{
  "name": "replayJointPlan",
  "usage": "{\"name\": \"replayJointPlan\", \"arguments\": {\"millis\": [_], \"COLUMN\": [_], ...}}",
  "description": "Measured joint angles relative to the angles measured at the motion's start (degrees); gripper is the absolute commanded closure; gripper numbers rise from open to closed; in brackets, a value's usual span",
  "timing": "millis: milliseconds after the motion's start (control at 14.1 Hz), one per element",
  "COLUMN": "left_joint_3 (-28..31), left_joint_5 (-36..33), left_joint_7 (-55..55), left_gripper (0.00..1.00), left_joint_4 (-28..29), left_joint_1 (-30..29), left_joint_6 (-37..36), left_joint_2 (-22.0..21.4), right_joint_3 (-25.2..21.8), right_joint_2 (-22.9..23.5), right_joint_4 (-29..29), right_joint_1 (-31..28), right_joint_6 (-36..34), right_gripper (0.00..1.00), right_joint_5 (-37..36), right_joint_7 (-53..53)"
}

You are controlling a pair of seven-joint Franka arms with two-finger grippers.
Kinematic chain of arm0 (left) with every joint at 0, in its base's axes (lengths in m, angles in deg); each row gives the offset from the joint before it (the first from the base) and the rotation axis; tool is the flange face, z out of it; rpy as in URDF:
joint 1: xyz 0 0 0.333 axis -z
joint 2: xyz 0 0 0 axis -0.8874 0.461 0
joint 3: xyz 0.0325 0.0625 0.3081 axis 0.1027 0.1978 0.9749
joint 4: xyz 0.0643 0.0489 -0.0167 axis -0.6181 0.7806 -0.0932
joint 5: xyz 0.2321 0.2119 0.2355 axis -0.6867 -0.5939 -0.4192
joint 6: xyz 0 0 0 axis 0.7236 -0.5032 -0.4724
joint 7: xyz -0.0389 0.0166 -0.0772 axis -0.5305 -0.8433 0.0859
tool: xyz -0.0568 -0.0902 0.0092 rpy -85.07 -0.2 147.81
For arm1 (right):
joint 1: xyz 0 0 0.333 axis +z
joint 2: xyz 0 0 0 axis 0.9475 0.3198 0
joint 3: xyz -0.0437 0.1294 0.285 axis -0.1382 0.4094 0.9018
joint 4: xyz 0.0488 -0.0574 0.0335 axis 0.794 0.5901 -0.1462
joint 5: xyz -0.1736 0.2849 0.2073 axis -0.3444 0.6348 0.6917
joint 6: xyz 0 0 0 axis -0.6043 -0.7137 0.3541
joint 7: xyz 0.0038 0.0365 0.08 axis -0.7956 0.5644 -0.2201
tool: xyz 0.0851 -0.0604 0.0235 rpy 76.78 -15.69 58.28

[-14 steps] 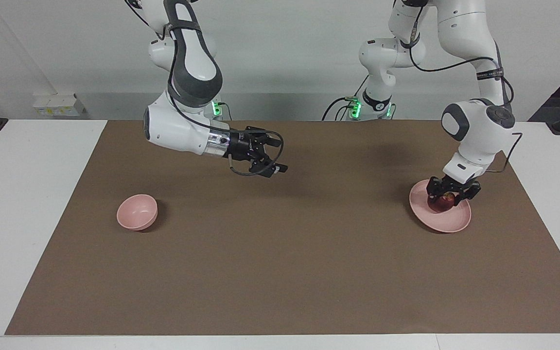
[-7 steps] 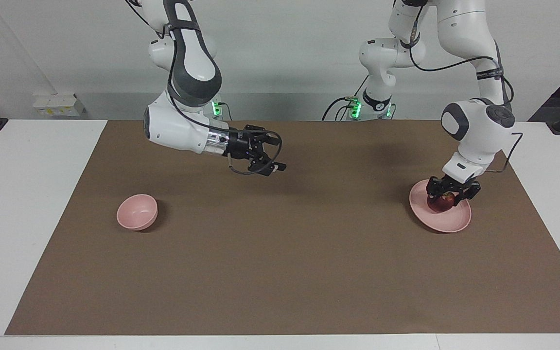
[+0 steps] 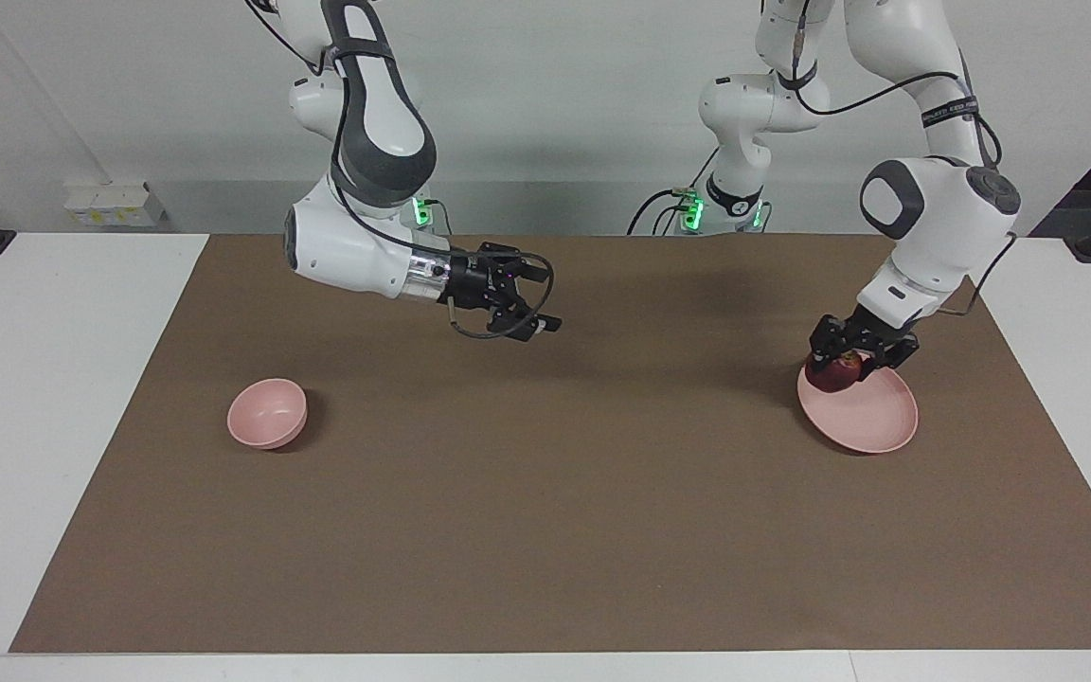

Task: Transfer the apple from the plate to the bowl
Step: 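Lift the apple with the left gripper toward the open right gripper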

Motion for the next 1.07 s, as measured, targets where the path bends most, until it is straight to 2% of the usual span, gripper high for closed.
{"name": "replayJointPlan", "arguments": {"millis": [427,1066], "left_joint_3": [-0.58,-1.36], "left_joint_5": [17.91,35.09], "left_joint_7": [-3.87,-8.06], "left_gripper": [1.0,1.0], "left_joint_4": [-0.3,-0.42], "left_joint_1": [7.28,15.25], "left_joint_6": [-0.78,-1.34], "left_joint_2": [-0.19,-0.83], "right_joint_3": [0.02,0.09], "right_joint_2": [-0.01,-0.36], "right_joint_4": [0.42,3.71], "right_joint_1": [0.73,3.19], "right_joint_6": [2.64,7.71], "right_gripper": [0.0,0.0], "right_joint_5": [0.0,2.29], "right_joint_7": [0.0,1.71]}}
